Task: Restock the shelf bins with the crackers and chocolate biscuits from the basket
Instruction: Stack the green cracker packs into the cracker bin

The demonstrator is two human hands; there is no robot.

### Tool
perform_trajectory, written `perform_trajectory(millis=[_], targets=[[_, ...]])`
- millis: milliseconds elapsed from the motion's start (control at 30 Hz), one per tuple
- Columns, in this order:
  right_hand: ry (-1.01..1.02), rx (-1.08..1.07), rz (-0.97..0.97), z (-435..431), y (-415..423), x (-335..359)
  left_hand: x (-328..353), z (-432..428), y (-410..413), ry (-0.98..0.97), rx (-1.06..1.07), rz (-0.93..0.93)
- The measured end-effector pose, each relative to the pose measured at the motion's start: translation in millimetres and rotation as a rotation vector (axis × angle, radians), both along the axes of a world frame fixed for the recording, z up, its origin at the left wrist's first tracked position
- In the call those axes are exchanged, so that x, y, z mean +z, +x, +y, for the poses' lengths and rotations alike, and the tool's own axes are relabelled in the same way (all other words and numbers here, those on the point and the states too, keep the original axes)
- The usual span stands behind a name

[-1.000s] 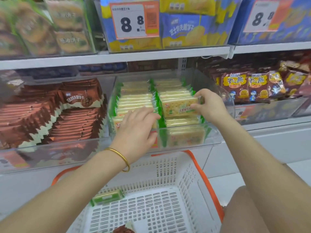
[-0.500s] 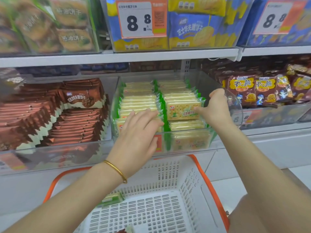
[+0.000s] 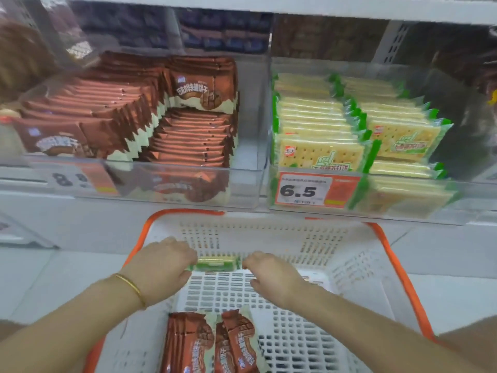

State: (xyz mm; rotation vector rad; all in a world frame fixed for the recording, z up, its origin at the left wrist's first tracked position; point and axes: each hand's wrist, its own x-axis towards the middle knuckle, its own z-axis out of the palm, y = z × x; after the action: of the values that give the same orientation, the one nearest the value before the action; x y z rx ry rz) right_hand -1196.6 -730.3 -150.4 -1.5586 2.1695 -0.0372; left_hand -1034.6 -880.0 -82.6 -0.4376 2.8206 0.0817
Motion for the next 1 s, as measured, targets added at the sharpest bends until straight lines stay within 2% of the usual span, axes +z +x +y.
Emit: perform_trajectory(millis=[67, 200, 333, 467, 533, 600, 767, 800, 900, 967, 1000], targets=[[0.081, 0.071, 0.073, -24.2, 4.2, -41.7, -4.9, -7.7, -1.5, -0.026, 0.044, -0.112], [0.197, 0.159, 0.222, -60.3, 21.1, -84.4, -15.2, -17.8, -6.9, 0.003, 0.075, -0.156], [0.221, 0.145, 0.3, -76.7, 32.3, -100.0, -14.3, -22.3, -4.3, -0.023, 0.066, -0.144], [0.273, 0.243, 0.385, -74.5, 35.4, -109.2, -11.5, -20.4, -2.7, -0.016, 0.082, -0.136], [0.253, 0.245, 0.368, -69.0, 36.0, -102.5, -11.9, -18.6, -4.1, 0.007, 0.097, -0.124], [0.17, 0.111, 0.166, -58.7, 36.6, -88.0, -12.3, -14.2, -7.4, 0.054, 0.113, -0.109], [-0.014, -0.659, -0.873, -7.1, 36.8, -0.8, -21.1, 28.3, -14.9, 0.325, 0.108, -0.163], [-0.038, -0.773, -1.034, 6.6, 34.9, 18.4, -20.4, 41.5, -16.6, 0.377, 0.103, -0.147], [-0.131, -0.898, -1.263, 48.0, 26.7, 68.2, -8.6, 78.6, -28.8, 0.387, 0.036, 0.046], [-0.24, -0.912, -1.269, 72.2, 19.4, 97.1, 5.9, 92.8, -41.6, 0.381, 0.018, 0.223], [-0.331, -0.909, -1.225, 83.7, 13.7, 110.3, 15.5, 96.8, -48.9, 0.439, 0.055, 0.284]])
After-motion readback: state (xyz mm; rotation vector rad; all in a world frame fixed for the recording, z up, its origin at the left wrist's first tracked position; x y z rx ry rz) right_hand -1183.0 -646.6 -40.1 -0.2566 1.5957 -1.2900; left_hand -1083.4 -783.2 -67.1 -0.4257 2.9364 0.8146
